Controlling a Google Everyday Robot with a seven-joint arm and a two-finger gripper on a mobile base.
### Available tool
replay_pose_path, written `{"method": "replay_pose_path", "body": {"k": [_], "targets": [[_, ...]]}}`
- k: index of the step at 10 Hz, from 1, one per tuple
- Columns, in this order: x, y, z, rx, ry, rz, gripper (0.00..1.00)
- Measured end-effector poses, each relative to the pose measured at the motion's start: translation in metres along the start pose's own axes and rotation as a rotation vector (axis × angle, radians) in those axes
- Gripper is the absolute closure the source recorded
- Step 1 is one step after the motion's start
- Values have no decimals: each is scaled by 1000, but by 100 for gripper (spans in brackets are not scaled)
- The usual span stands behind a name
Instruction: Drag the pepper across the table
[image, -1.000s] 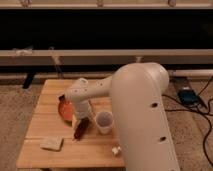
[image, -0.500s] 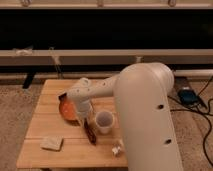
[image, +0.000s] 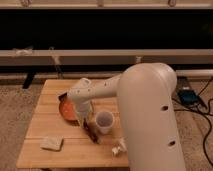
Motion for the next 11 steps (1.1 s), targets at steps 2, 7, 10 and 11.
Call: {"method": "replay_pose_path", "body": {"k": [2, 7, 10, 11], "targets": [[-8, -3, -3, -9, -28, 8, 100], [-39, -60, -23, -10, -113, 118, 100], [-57, -93, -31, -17, -156, 170, 100], [-64, -101, -32, -20, -165, 176, 100]]}}
